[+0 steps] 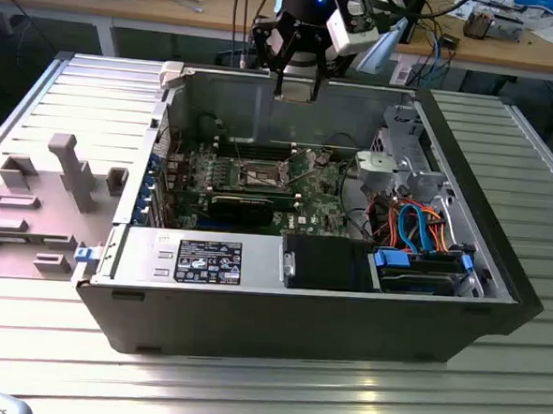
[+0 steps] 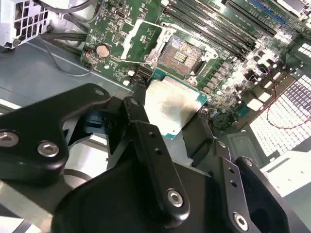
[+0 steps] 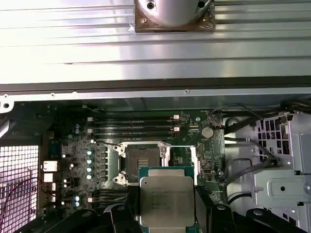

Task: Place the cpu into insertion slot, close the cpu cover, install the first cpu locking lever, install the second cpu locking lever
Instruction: 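Place the cpu into insertion slot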

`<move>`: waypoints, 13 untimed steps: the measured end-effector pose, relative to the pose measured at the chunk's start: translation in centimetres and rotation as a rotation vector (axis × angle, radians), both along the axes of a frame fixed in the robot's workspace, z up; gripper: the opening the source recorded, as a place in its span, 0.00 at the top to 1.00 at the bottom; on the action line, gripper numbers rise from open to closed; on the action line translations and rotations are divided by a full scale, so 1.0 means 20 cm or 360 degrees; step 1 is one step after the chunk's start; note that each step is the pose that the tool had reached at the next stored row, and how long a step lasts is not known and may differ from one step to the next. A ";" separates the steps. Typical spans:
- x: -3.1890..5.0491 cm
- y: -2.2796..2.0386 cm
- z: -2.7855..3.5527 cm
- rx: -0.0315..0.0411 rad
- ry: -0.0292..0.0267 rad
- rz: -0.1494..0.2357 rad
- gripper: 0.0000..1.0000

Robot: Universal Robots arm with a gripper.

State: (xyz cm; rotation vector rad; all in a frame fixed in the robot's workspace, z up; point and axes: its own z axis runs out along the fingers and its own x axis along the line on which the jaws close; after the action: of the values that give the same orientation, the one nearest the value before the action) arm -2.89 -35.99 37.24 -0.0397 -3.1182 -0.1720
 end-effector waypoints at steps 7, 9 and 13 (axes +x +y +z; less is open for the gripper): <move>-0.007 0.000 -0.010 0.0000 0.00001 0.0000 0.46; -0.007 0.000 -0.011 0.0000 0.00000 0.0000 0.46; -0.007 0.000 -0.017 0.0000 0.00001 0.0000 0.46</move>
State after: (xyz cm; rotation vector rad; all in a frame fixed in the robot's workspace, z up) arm -3.02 -35.99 36.91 -0.0397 -3.1181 -0.1723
